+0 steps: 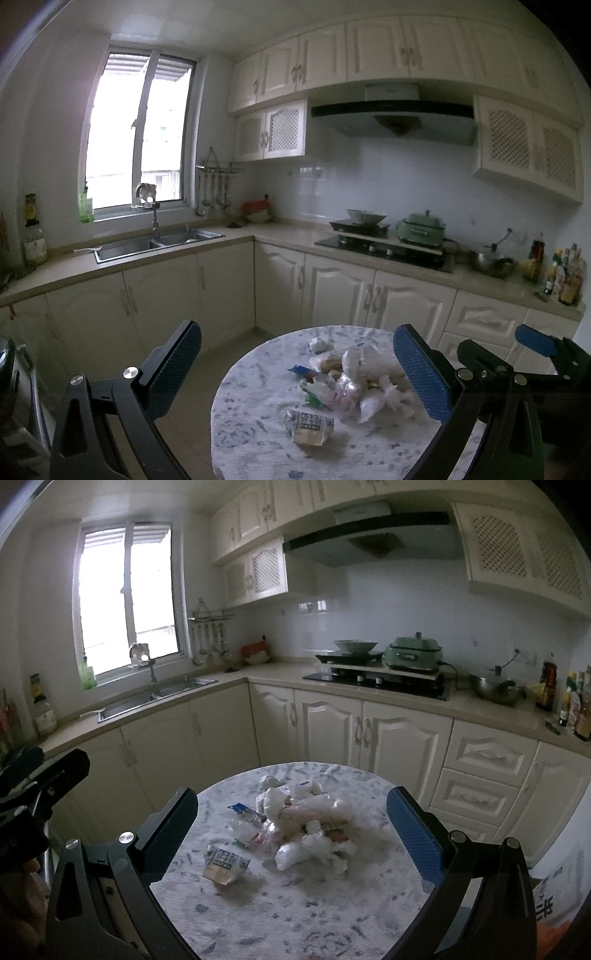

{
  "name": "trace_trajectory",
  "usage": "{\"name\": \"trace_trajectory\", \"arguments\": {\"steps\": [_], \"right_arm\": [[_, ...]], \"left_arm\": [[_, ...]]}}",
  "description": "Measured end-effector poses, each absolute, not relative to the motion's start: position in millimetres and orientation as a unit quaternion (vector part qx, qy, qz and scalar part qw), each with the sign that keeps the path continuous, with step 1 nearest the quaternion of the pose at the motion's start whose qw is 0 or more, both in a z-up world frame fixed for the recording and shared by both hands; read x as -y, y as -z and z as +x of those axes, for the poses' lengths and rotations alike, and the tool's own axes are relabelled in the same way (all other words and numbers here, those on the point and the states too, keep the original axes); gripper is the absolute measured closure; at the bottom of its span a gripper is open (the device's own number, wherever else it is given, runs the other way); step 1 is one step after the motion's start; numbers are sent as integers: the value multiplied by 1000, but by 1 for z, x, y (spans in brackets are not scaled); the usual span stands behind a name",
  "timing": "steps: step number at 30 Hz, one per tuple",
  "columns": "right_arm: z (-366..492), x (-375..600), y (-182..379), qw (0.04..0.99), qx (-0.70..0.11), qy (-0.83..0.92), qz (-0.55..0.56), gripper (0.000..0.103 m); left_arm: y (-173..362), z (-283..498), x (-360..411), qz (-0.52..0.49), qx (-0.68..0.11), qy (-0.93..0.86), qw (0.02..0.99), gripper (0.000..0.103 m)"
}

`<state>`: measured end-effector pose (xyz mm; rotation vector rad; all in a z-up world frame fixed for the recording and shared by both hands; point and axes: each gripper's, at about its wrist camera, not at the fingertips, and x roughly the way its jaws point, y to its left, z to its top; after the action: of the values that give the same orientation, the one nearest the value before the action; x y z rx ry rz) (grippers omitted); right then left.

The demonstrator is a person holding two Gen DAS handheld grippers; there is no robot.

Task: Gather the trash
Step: 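Move both tools toward the pile of plastic bags on the table, then grasp a clear plastic bag from the pile with the right gripper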

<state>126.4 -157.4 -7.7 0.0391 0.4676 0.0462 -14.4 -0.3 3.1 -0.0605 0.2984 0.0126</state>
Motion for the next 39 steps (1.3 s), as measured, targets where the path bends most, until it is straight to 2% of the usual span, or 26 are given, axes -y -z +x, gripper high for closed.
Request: {"name": "trace_trajectory", "arguments": {"steps": [18, 39], "right_arm": [[155, 157, 35, 962, -270, -26, 15, 0], [232, 188, 163, 906, -423, 10, 24, 0]], "left_arm": [[19, 23, -9, -30, -201, -6, 979, 1], [134, 166, 5, -8, -415, 16, 909, 1]]}}
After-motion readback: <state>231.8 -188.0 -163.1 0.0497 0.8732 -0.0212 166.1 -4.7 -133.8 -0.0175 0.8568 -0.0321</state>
